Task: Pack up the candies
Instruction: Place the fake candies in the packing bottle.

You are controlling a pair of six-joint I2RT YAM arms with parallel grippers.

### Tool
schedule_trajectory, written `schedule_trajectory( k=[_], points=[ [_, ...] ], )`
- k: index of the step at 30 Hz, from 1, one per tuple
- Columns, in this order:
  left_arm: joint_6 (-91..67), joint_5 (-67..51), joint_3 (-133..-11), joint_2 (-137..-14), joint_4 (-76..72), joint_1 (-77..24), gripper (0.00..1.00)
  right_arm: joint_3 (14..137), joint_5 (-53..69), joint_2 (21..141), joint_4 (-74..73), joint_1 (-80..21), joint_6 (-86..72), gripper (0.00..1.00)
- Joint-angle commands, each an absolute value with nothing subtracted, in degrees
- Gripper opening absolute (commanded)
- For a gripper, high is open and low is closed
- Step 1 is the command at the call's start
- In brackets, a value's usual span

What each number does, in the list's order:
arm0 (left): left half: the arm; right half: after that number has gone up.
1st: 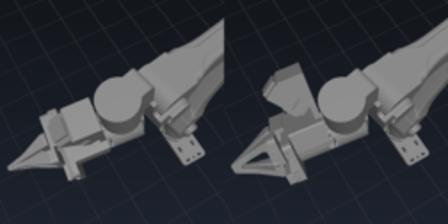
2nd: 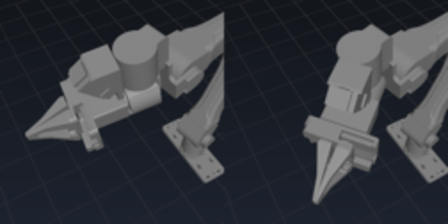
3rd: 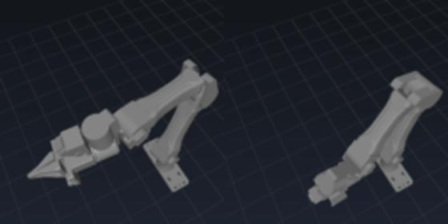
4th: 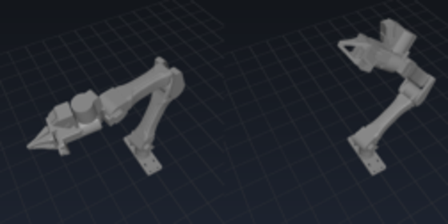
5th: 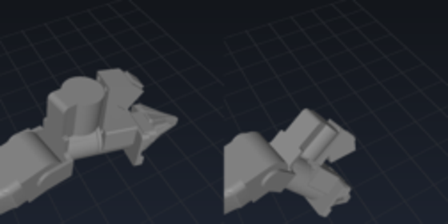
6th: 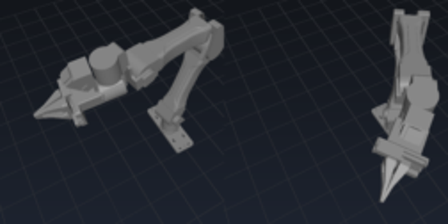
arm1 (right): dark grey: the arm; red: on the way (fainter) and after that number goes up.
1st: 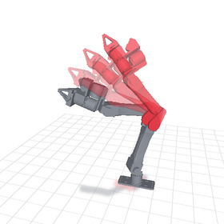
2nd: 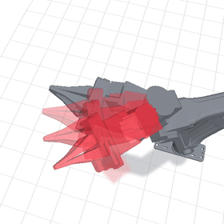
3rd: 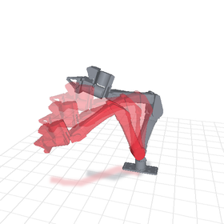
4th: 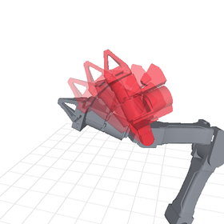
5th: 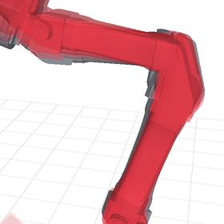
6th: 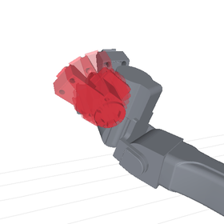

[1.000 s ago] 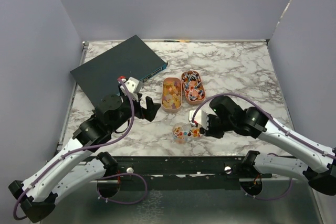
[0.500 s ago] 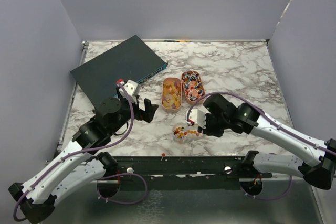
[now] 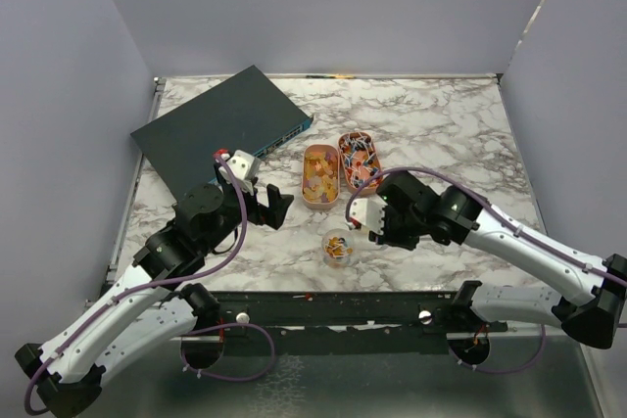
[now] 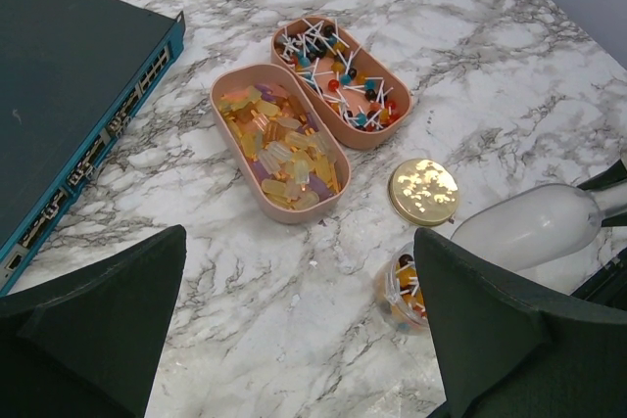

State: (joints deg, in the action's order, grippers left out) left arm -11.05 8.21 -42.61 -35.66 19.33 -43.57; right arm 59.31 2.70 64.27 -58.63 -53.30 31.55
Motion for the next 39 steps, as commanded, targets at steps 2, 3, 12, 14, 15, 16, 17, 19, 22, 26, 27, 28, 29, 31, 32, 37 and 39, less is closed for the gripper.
schedule_trajectory(
  k=[2,3,12,14,15,16,17,19,22,26,27,28,29,31,32,37,39],
  points=[
    [-10.45,8.95,-41.80,-35.24,18.59,-43.49,0.99,62.60,-2.22,64.84,-62.12,-53.65,31.64,0.01],
    [-10.42,8.92,-41.82,-35.24,18.63,-43.49,0.99,63.02,-2.76,64.94,-62.52,-53.65,31.68,0.00],
    [-10.63,8.76,-41.77,-35.20,18.67,-43.42,0.99,67.60,-6.20,66.10,-61.52,-53.62,29.29,0.01],
    [-10.57,8.79,-41.75,-35.03,18.72,-43.48,0.99,68.45,-5.76,66.73,-60.28,-53.65,27.92,0.01],
    [-10.55,8.85,-41.72,-34.92,18.72,-43.50,0.99,68.98,-5.81,67.21,-59.73,-53.70,27.11,0.01],
    [-10.61,9.00,-41.67,-34.79,18.70,-43.51,0.99,69.61,-6.33,67.99,-59.34,-53.63,25.84,0.00],
    [-10.63,9.16,-41.70,-34.68,18.72,-43.43,0.99,70.33,-6.91,68.78,-59.17,-53.63,24.77,0.00],
    [-10.75,9.58,-41.58,-34.40,18.71,-43.47,0.99,71.62,-7.43,70.60,-58.75,-53.69,22.77,0.01],
    [-10.79,9.97,-41.61,-33.86,18.83,-43.47,0.99,74.41,-9.87,73.89,-58.27,-53.55,18.26,0.00],
    [-10.74,10.26,-41.62,-33.04,18.98,-43.44,0.99,78.92,-9.42,78.85,-59.14,-53.02,12.68,0.01],
    [-10.74,10.28,-41.56,-32.84,18.94,-43.44,0.99,80.36,-9.41,80.28,-59.95,-52.82,11.18,0.01],
    [-10.74,10.28,-41.50,-32.60,18.93,-43.49,0.99,81.99,-9.45,81.87,-60.95,-52.70,9.89,0.01],
    [-10.81,10.28,-41.49,-32.46,18.92,-43.44,0.99,83.47,-9.45,83.35,-61.95,-52.62,8.60,0.01],
    [-10.85,10.08,-41.52,-32.22,18.98,-43.44,0.99,86.76,-9.87,86.65,-63.91,-52.45,5.72,0.00],
    [-10.89,9.94,-41.50,-32.13,18.97,-43.47,0.99,88.18,-9.78,88.10,-64.93,-52.40,4.65,0.00],
    [-10.93,9.79,-41.47,-31.45,18.91,-43.43,0.99,95.06,-10.04,96.15,-70.20,-51.73,0.29,0.01],
    [-10.95,9.97,-41.42,-31.06,18.93,-43.43,0.99,97.29,-9.46,98.21,-71.54,-51.28,-2.16,0.00]
  ],
)
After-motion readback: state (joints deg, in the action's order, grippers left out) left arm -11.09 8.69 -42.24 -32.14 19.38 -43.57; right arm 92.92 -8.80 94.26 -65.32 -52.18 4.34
